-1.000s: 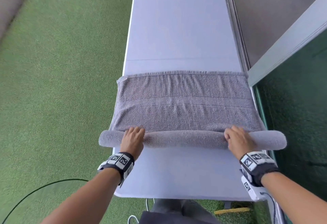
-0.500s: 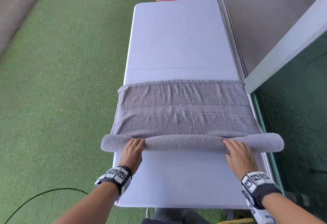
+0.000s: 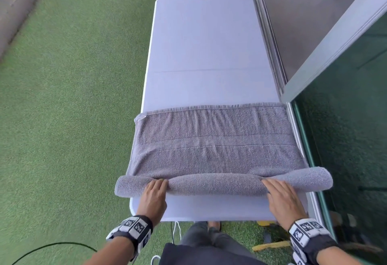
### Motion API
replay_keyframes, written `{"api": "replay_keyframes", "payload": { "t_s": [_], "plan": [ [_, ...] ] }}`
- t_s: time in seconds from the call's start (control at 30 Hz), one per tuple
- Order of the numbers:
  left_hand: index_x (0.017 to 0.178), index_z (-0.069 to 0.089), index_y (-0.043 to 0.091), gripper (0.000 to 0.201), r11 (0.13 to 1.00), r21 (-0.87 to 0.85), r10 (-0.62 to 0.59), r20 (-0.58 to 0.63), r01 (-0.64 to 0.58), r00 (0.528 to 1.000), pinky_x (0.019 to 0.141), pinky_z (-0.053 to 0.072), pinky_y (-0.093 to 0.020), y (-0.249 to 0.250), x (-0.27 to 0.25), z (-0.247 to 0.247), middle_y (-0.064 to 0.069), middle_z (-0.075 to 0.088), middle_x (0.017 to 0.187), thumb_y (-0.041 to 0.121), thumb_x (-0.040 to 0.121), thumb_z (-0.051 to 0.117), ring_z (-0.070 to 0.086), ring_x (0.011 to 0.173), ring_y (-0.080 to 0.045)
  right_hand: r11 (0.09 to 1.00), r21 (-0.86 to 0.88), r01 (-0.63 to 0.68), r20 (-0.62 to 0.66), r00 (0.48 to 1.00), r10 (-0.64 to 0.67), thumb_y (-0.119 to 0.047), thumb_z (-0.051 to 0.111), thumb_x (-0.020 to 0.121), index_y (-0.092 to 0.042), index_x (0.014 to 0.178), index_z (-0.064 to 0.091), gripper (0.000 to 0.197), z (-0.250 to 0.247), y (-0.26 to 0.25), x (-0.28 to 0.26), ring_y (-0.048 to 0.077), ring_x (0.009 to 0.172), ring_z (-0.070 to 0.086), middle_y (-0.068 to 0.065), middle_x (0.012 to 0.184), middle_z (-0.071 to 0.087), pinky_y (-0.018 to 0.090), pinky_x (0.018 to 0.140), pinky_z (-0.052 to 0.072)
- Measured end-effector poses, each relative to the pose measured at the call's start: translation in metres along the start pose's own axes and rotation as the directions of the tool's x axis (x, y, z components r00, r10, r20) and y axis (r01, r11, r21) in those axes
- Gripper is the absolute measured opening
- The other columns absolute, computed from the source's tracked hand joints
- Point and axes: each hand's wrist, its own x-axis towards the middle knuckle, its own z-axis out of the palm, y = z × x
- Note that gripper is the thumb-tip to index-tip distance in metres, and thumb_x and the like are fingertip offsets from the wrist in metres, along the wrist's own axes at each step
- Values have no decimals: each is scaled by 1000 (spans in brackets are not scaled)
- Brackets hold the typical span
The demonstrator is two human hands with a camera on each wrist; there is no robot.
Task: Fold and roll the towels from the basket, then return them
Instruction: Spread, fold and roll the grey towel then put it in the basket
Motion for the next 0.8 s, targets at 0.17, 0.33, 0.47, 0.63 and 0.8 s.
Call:
{"api": "replay_keyframes", "payload": {
  "t_s": [0.17, 0.33, 0.47, 0.63, 0.8],
  "plan": [
    [105, 62, 8, 48, 1000, 9, -30, 100, 29, 995, 77, 55, -35, 9, -42, 2, -4, 66, 95, -4, 63, 43, 59, 85, -21, 1000, 3, -10, 79, 997, 10, -4, 78, 69, -10, 112, 69, 44, 0, -2, -42, 21, 100, 65, 2, 109, 70, 42, 92, 52],
    [93, 64, 10, 34, 998, -2, -60, 117, 61, 991, 67, 56, -36, 3, -12, -2, -2, 64, 83, -13, 68, 60, 56, 73, -19, 994, 7, -105, 148, 984, 103, -8, 66, 82, -15, 117, 66, 36, -4, -4, -5, 19, 98, 62, -1, 108, 69, 39, 92, 49],
    [96, 57, 15, 46, 992, 84, -99, 96, 91, 990, 69, 50, -35, 8, 9, -10, -1, 55, 87, -11, 57, 61, 48, 76, -19, 987, 5, -163, 107, 981, 162, -6, 67, 76, -26, 106, 57, 37, -8, -6, 24, 19, 83, 53, -3, 94, 57, 37, 74, 46],
    [84, 53, 12, 35, 991, 101, -95, 36, 91, 995, 63, 49, -33, 19, 4, -5, -2, 53, 78, -11, 58, 57, 46, 68, -19, 997, -34, -71, 50, 996, 73, 9, 69, 61, -26, 76, 44, 46, -10, -16, 22, 21, 68, 45, -5, 75, 47, 34, 61, 38],
    [111, 52, 9, 48, 989, 73, -125, 9, 125, 992, 85, 53, -41, 29, -37, 10, -7, 57, 105, 9, 65, 41, 50, 94, -22, 997, -59, -42, 42, 998, 45, -28, 50, 86, -13, 118, 59, 36, -1, -11, -20, 21, 108, 57, 3, 121, 61, 41, 94, 47]
  ]
}}
